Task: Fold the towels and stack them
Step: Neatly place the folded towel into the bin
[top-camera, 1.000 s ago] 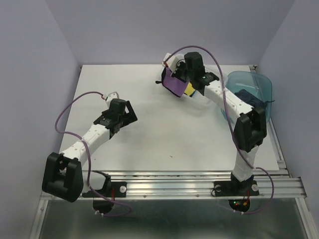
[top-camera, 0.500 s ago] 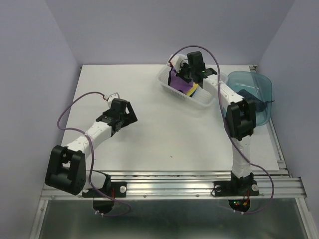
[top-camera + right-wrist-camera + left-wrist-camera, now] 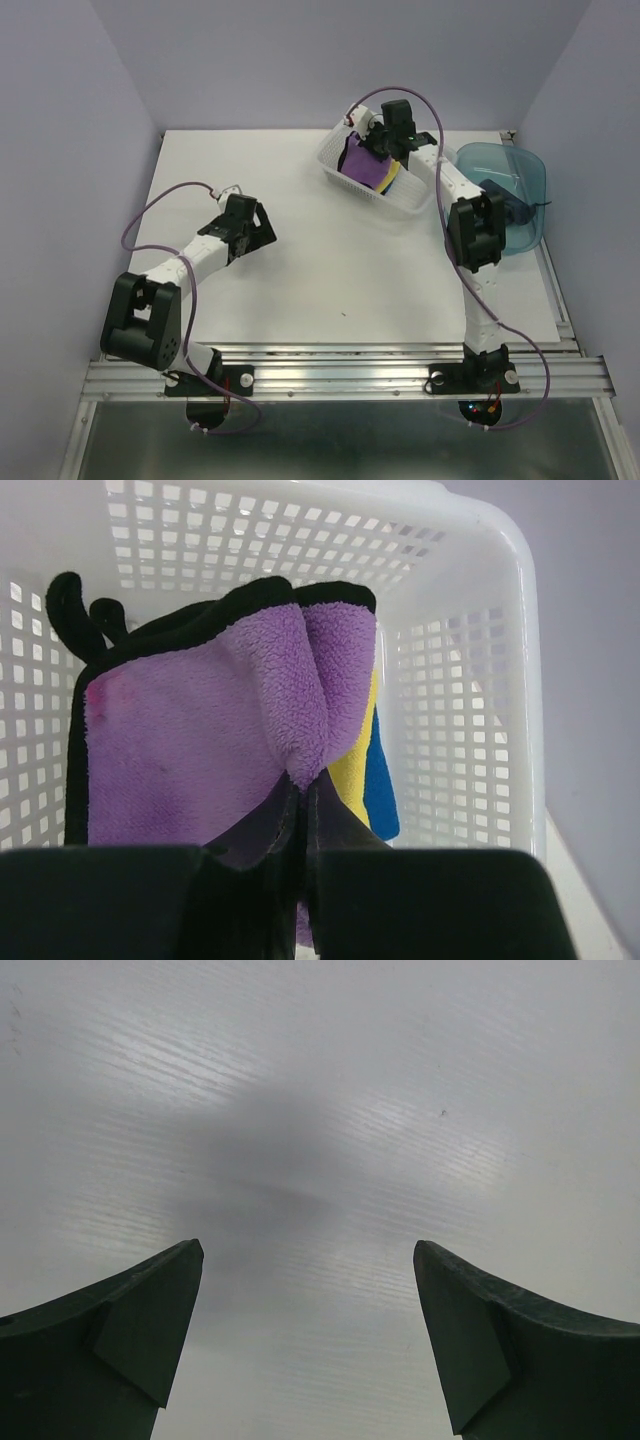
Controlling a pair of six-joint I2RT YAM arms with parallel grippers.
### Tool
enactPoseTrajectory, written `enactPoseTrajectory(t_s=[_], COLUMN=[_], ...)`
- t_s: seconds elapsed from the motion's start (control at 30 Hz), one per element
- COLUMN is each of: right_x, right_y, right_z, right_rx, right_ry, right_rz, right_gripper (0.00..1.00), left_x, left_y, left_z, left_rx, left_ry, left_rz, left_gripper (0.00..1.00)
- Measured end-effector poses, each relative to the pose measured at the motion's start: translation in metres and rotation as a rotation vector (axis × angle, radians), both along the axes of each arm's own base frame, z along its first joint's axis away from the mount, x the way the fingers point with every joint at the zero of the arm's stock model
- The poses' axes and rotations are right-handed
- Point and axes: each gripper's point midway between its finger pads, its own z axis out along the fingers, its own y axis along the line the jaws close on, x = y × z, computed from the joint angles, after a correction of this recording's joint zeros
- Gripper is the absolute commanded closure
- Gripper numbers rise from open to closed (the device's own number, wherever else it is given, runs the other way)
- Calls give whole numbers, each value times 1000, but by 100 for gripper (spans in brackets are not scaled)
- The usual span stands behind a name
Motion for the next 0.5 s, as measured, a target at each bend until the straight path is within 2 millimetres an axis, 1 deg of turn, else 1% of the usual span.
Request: enactPoseTrajectory(t_s=[0.13, 0.17, 0.2, 0.3, 0.37, 0.43, 0.47, 0.5], right_x=[5, 7, 8, 14, 18, 20, 21, 21], right_y=[-6, -7, -7, -9, -9, -11, -12, -14], right_z=[-11, -15, -17, -24, -29, -34, -37, -38], right_rx=[6, 7, 10, 20, 20, 22, 21, 24], right_ry=[17, 22, 27, 37, 38, 43, 45, 49], right_rz=[-16, -19, -20, -33, -41, -57, -64, -71], right_gripper=[96, 93, 86, 83, 72, 65, 52, 48], left_x=[3, 3, 4, 6, 6, 7, 7, 7], left_y=[-1, -2, -3, -3, -4, -4, -4, -4], left_z=[-3, -3, -2, 0, 0, 1, 1, 1], left_rx=[-5, -5, -7, -9, -9, -9, -10, -10], left_ry=[9, 10, 7, 3, 2, 1, 0, 0], left_rz=[-5, -7, -9, -11, -12, -12, -13, -13], left_gripper=[1, 1, 1, 1, 1, 1, 1, 1])
